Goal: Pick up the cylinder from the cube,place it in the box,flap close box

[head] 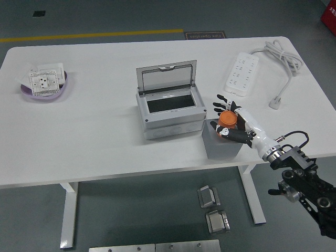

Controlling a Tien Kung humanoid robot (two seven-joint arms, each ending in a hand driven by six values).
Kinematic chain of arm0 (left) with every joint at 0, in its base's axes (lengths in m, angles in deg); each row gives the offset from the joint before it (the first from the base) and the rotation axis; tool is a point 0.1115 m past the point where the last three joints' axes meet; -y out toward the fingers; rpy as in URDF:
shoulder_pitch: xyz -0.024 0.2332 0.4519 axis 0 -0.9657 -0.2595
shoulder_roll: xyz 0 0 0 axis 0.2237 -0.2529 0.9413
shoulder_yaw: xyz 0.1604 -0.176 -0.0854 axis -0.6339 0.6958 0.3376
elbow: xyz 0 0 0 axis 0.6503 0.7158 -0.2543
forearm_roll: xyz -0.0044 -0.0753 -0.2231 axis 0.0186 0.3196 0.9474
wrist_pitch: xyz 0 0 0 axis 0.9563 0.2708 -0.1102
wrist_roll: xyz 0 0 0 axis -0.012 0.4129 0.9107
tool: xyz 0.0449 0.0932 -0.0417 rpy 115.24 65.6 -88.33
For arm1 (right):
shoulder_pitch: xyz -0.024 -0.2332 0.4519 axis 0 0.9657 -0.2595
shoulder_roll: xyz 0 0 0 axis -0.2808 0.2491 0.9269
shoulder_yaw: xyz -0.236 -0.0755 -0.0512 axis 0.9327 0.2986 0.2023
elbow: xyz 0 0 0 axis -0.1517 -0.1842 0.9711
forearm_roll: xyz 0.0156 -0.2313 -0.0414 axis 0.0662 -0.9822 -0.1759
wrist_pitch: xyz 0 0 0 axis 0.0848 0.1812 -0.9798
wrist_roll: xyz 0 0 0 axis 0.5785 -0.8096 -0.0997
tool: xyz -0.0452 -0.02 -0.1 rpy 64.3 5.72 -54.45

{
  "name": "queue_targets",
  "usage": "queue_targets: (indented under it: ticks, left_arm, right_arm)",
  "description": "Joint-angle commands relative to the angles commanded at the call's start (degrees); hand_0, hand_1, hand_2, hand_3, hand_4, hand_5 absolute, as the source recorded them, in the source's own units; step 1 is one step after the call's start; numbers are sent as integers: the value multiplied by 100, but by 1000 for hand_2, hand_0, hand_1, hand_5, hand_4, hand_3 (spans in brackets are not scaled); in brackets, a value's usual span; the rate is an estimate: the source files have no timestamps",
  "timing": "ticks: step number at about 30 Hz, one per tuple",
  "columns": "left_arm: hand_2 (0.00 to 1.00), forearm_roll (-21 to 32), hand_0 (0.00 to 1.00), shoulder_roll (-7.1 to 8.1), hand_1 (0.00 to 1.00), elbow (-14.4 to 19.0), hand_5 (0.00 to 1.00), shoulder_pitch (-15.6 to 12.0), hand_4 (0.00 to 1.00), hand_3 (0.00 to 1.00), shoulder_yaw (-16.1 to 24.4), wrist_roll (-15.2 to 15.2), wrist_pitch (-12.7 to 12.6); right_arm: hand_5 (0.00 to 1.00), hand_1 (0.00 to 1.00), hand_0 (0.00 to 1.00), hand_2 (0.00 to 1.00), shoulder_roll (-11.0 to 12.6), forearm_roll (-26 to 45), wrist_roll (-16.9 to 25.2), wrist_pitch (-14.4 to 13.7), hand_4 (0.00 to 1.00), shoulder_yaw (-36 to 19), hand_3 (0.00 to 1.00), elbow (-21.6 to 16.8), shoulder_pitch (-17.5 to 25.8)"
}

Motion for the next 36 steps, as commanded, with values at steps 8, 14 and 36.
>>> queue_targets:
  ticks: [8, 14, 36]
  left_arm:
    - [544, -4, 689, 1, 652, 9, 273, 11, 635, 605, 14, 4, -1]
    - [545, 3, 689, 7, 652, 13, 269, 19, 634, 606, 21, 13, -1]
    - [546, 104, 688, 40, 652, 21, 270, 45, 634, 606, -77, 36, 6]
  right_arm:
    - [2, 677, 718, 715, 9, -7, -77, -247, 75, 114, 834, -8, -29]
    - [2, 510, 505, 551, 27, -13, -100, -317, 2, 144, 521, -63, -111]
    - [2, 247, 451, 261, 56, -789, -292, -504, 2, 695, 229, 55, -1013]
